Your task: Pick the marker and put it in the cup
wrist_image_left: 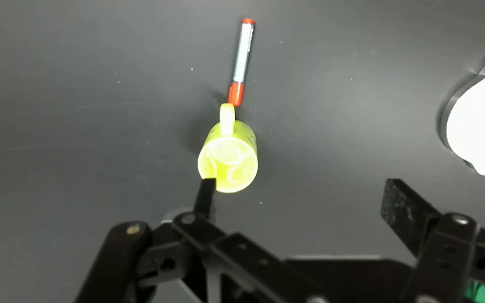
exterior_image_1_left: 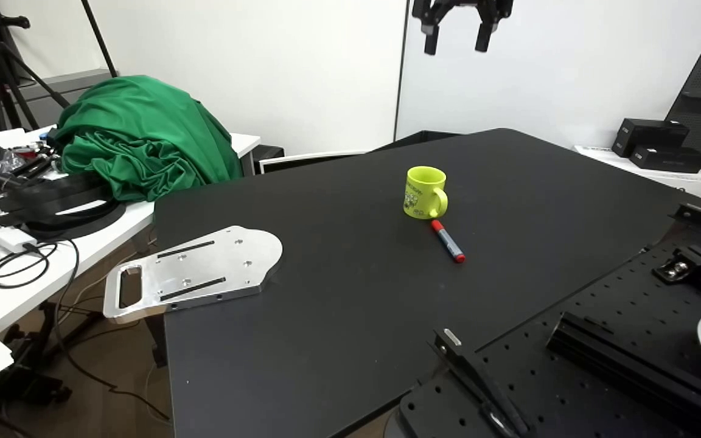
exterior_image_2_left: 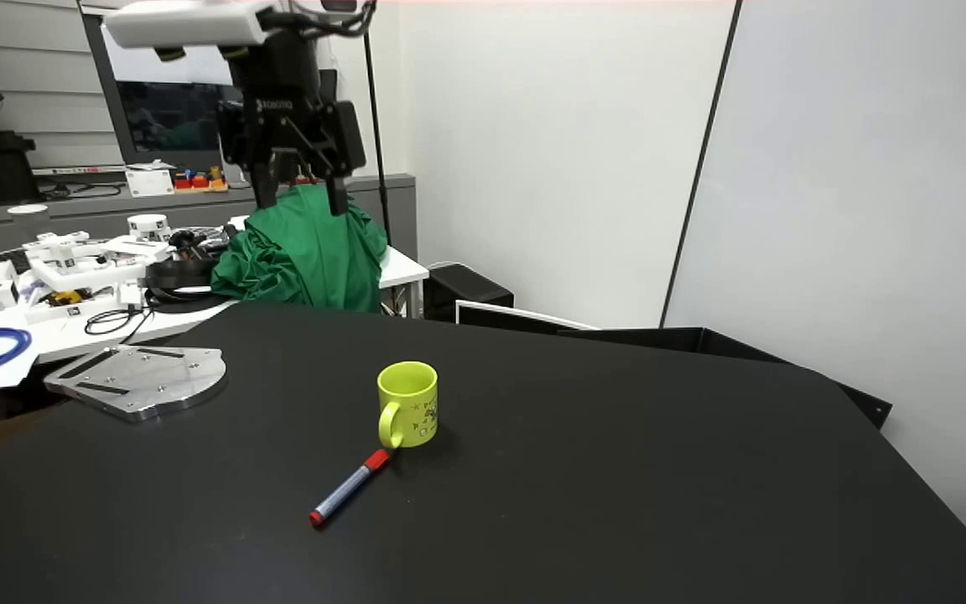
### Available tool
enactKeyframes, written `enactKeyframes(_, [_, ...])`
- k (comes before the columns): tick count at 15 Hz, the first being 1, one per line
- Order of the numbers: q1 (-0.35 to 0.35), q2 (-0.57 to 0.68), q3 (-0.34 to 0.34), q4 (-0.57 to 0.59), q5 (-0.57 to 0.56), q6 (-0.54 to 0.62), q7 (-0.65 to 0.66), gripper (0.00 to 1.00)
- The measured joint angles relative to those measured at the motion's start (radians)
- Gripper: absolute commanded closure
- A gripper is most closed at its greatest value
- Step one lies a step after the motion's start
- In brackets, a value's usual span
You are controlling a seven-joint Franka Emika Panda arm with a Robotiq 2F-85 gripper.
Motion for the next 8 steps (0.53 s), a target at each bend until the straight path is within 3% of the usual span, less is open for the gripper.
enactKeyframes(8, [0.000, 0.236, -0.044, -0.066, -0.014, 0.221, 0.002, 0.00])
